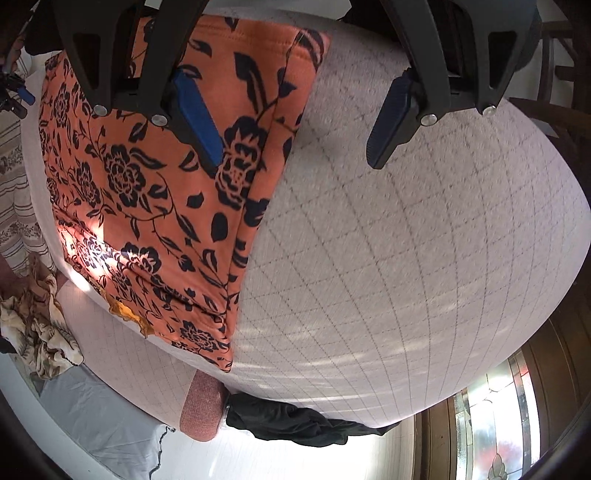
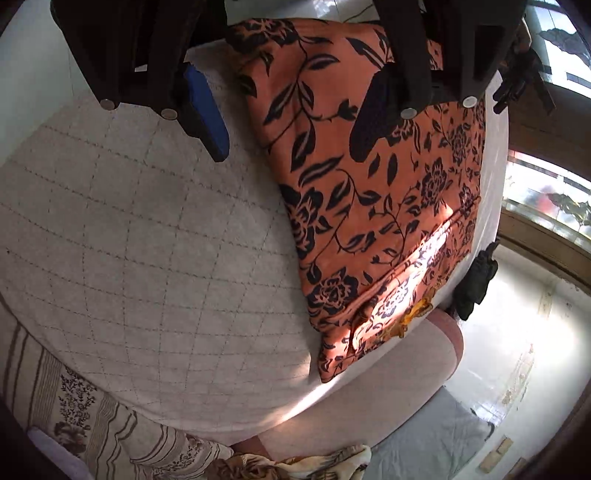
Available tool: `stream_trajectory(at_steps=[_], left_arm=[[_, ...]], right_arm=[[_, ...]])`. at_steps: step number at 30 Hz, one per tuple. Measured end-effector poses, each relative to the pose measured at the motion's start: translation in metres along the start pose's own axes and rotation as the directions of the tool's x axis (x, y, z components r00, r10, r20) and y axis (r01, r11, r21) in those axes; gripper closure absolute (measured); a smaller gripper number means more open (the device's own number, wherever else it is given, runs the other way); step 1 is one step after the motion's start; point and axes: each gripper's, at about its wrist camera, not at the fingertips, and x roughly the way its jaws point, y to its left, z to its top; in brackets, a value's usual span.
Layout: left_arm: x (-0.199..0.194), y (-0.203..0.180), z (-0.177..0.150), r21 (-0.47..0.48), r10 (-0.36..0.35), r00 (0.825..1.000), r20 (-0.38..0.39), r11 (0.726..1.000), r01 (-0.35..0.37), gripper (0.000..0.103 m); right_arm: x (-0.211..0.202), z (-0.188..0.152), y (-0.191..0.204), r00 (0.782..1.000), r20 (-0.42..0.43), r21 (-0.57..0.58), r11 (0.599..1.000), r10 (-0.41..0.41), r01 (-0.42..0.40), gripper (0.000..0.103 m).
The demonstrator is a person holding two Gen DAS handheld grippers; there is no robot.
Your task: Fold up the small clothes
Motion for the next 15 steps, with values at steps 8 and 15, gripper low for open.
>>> stream_trajectory(at_steps=[8,15], left_arm=[[-0.006,0.004,-0.028,0.028,0.0,0.999,-0.047,1.0,0.001,0.022],[0.004,0.008,-0.044,0.012,-0.007,0.992,-0.124,1.0,0.009,0.022]], right_arm=[[0.017,-0.04,-0.005,0.994,-0.107,-0.005,0.999,0.033,-0.034,0.032],[0.015,-0.048,-0.003,0.993,-0.096,0.013,0.998,0.063,-0.062,0.033]])
